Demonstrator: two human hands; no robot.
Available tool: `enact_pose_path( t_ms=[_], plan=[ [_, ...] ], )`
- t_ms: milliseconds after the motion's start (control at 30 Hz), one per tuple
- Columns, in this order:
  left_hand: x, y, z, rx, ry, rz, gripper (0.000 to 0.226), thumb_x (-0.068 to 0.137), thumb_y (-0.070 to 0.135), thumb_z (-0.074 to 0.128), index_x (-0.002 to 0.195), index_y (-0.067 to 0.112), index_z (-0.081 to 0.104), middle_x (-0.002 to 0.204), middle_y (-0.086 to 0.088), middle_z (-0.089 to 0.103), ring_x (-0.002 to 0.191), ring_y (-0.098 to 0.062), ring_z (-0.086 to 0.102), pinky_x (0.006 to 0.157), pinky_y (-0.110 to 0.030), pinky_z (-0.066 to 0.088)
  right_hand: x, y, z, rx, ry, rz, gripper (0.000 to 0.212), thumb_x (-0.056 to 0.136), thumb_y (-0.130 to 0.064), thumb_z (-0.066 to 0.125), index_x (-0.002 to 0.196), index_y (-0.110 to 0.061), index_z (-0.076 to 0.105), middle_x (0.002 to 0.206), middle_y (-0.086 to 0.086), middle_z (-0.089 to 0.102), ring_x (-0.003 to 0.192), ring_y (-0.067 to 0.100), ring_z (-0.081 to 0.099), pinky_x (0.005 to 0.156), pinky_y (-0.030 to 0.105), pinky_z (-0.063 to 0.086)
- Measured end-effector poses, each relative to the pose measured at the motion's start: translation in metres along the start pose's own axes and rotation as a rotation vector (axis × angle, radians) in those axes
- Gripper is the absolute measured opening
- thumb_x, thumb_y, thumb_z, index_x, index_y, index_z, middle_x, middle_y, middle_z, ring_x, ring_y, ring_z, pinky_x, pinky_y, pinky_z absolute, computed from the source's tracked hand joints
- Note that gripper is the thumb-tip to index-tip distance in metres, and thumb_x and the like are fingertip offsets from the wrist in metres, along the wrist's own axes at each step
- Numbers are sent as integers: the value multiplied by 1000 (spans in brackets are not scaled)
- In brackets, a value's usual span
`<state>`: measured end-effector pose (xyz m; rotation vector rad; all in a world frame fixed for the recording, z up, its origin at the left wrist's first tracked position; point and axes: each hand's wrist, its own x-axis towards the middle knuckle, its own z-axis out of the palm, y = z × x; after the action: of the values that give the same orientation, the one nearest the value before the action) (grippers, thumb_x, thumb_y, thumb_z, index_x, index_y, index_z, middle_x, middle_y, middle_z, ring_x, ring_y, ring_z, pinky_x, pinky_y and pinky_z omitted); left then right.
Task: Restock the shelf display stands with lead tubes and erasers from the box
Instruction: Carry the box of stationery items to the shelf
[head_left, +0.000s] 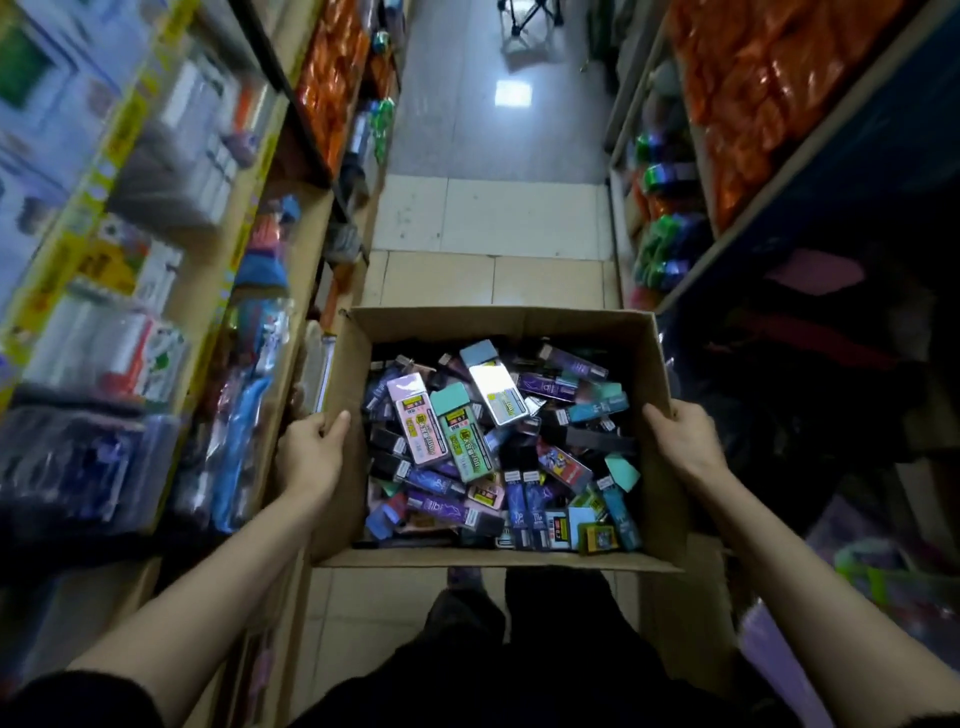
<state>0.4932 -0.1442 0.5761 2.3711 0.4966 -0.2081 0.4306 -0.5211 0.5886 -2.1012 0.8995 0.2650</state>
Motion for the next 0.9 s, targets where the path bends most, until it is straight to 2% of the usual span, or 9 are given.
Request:
enact_pose_path(
  t_ms=[100,233,300,500,600,767,900],
  plan=[
    [53,45,7,-17,21,15,52,92,23,57,52,15,25,49,-4,24,53,-22,29,52,-35,18,56,-40,-7,15,19,-1,25,92,-28,51,74,-16,63,76,8,67,71,26,64,70,41,53],
    [127,105,21,0,61,25,49,92,22,57,51,16,33,45,-1,30,45,-17,31,46,-30,19,146,-94,-16,14,9,-46,23,93,-26,51,77,-14,63,81,11,67,76,27,64,72,39,52],
    [161,135,28,3,99,17,51,92,22,57,49,15,31,46,-1,29,44,-16,30,46,-30,18,191,-127,-23,9,-8,-67,22,93,-26,51,79,-14,63,83,11,67,78,28,64,75,40,53],
    [261,221,40,12,164,-21,53,91,23,57,50,15,25,46,-3,25,48,-24,31,48,-33,19,317,-226,-51,-27,-49,-140,28,94,-26,51,72,-12,60,72,9,64,68,26,61,61,34,49],
    [316,256,51,8,184,-37,54,91,24,58,49,15,24,46,-3,25,48,-23,29,48,-34,19,374,-270,-57,-18,-41,-159,30,95,-28,50,67,-19,56,64,2,59,56,15,56,48,24,37],
    [429,313,80,-64,157,-43,55,90,21,59,47,16,26,45,-1,26,47,-20,28,47,-34,20,477,-337,-51,-26,26,-152,27,94,-29,52,75,-12,63,67,8,62,60,21,57,50,26,38],
    [532,363,96,-62,110,-71,43,92,28,56,61,-1,49,57,-14,41,58,-24,42,55,-37,34,551,-392,-48,-18,73,-104,30,94,-28,53,68,-15,59,63,6,58,58,19,53,49,25,36]
  ],
)
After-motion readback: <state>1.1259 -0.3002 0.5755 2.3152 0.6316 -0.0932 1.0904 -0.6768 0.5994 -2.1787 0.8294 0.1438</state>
